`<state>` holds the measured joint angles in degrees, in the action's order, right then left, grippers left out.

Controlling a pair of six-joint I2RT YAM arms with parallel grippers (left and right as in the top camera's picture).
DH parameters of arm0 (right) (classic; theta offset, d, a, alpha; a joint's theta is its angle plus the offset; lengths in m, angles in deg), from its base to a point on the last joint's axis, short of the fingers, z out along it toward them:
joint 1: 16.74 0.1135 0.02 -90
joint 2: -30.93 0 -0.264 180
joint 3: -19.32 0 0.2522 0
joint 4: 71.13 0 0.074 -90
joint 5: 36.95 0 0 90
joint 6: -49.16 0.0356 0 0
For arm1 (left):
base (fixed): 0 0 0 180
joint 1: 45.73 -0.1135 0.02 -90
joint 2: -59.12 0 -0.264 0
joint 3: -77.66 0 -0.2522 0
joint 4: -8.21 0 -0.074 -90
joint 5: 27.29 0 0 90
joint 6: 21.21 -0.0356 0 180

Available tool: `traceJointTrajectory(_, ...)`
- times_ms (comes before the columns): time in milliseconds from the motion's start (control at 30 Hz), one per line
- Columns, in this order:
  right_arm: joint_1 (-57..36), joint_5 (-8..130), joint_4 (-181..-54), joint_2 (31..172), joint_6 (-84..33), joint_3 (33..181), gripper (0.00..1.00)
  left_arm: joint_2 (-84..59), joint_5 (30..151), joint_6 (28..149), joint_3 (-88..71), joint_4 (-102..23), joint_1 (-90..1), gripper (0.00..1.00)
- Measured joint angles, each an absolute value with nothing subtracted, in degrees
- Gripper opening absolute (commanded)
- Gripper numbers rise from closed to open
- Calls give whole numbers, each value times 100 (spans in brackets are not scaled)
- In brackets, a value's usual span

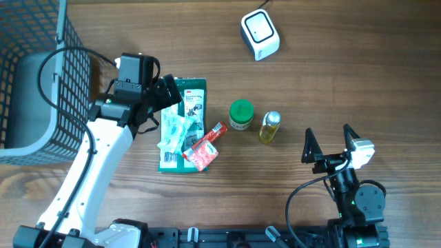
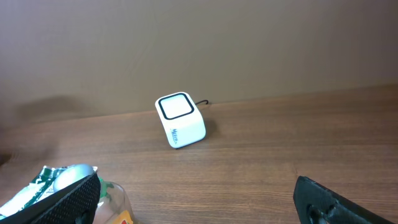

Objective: Scan the item barcode

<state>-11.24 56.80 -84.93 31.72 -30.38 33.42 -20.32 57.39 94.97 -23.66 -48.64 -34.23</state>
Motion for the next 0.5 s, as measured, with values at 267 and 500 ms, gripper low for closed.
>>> traceJointTrajectory(267, -1124, 5733, -8469, 3172, -1976, 3342, 100, -2032, 5739, 9497, -2366, -4864, -3423, 100)
traceJointTrajectory(500, -1124, 6452, -8989, 3175, -1533, 3443, 100, -2032, 5739, 9499, -2366, -4864, -3423, 100)
